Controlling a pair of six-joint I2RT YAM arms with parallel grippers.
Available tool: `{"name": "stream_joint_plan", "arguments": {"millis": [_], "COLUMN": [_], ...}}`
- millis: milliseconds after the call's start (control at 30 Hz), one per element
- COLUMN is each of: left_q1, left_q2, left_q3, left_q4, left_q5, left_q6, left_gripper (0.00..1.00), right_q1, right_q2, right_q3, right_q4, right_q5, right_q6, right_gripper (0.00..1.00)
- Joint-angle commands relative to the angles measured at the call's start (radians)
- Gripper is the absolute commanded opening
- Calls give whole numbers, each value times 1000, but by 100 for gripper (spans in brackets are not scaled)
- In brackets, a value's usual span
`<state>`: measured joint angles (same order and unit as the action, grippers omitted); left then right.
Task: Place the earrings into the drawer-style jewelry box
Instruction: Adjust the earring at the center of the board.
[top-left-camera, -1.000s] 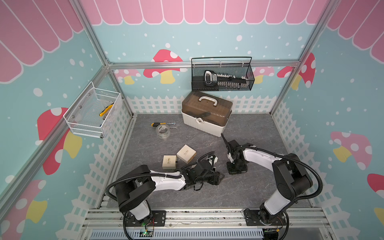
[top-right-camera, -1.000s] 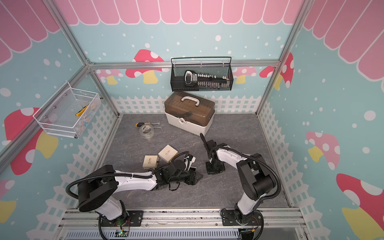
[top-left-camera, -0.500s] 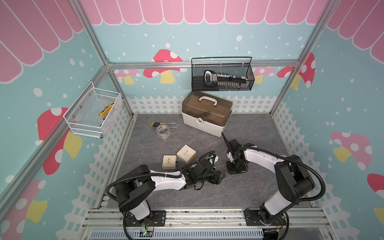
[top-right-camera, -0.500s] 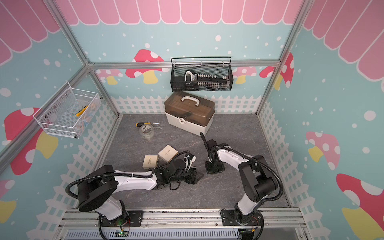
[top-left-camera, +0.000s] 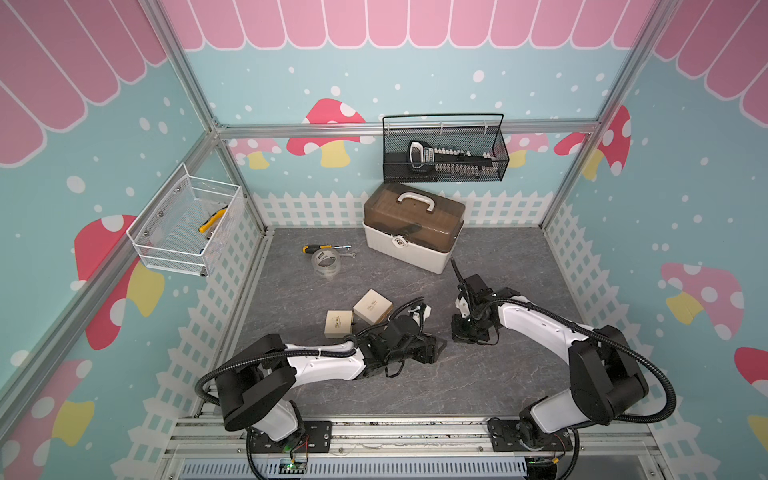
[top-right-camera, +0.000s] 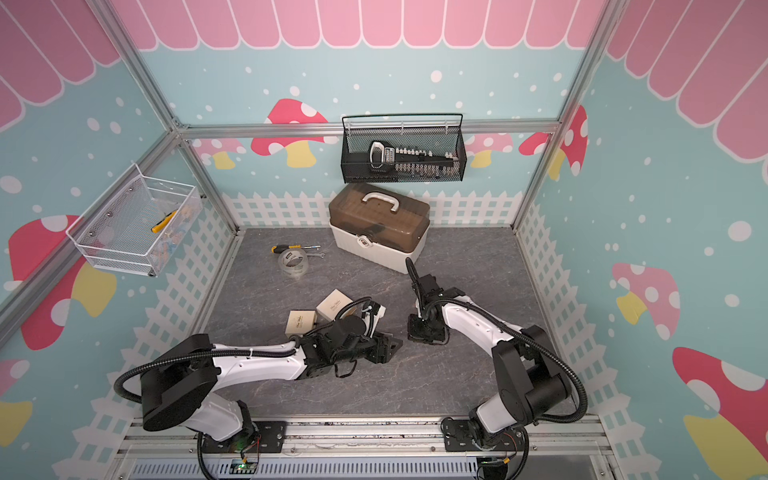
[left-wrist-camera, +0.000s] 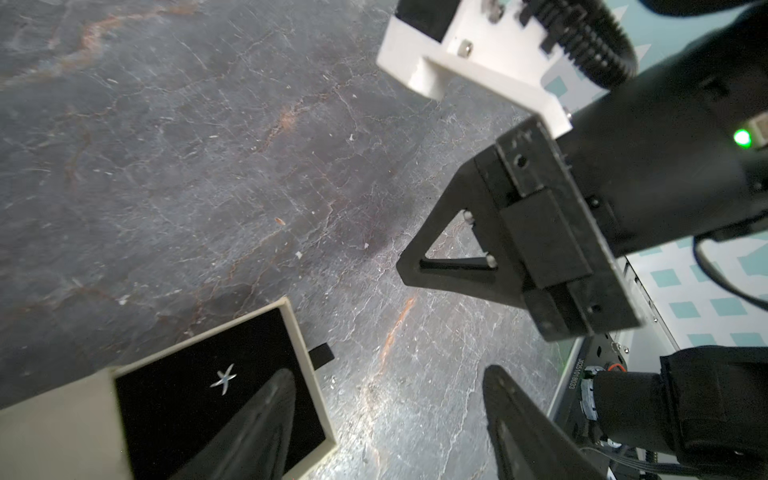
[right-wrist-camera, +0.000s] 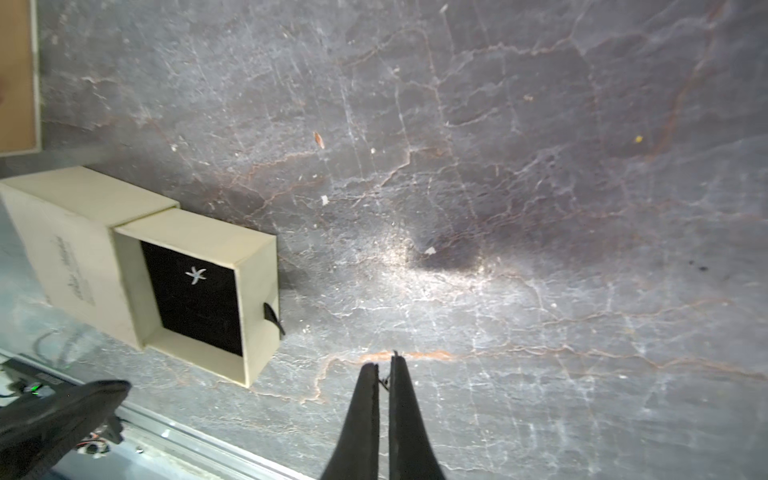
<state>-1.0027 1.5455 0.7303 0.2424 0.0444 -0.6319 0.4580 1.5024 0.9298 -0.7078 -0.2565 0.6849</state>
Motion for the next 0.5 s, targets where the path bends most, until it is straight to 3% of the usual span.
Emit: {"name": "stream_joint_plan", "arguments": {"millis": [0,267,467], "left_q1": [19,26,28], "left_q2": [-38,-99,-96], "left_q3": [-33,-78,-80], "left_q4": [-24,-63,-64], "left_q5": [-23,-46,-34], "left_q6": [-17,-9,0], "left_gripper": [73,73,73], "right_q1": [-3,-2,1], "right_q2": [-31,-62,-22], "right_q3": [-35,-108,-125], "right_q4": [39,102,100], "right_q5": [-56,-87,-80], "right_q6": [112,231,231], "right_gripper": [0,0,0]}}
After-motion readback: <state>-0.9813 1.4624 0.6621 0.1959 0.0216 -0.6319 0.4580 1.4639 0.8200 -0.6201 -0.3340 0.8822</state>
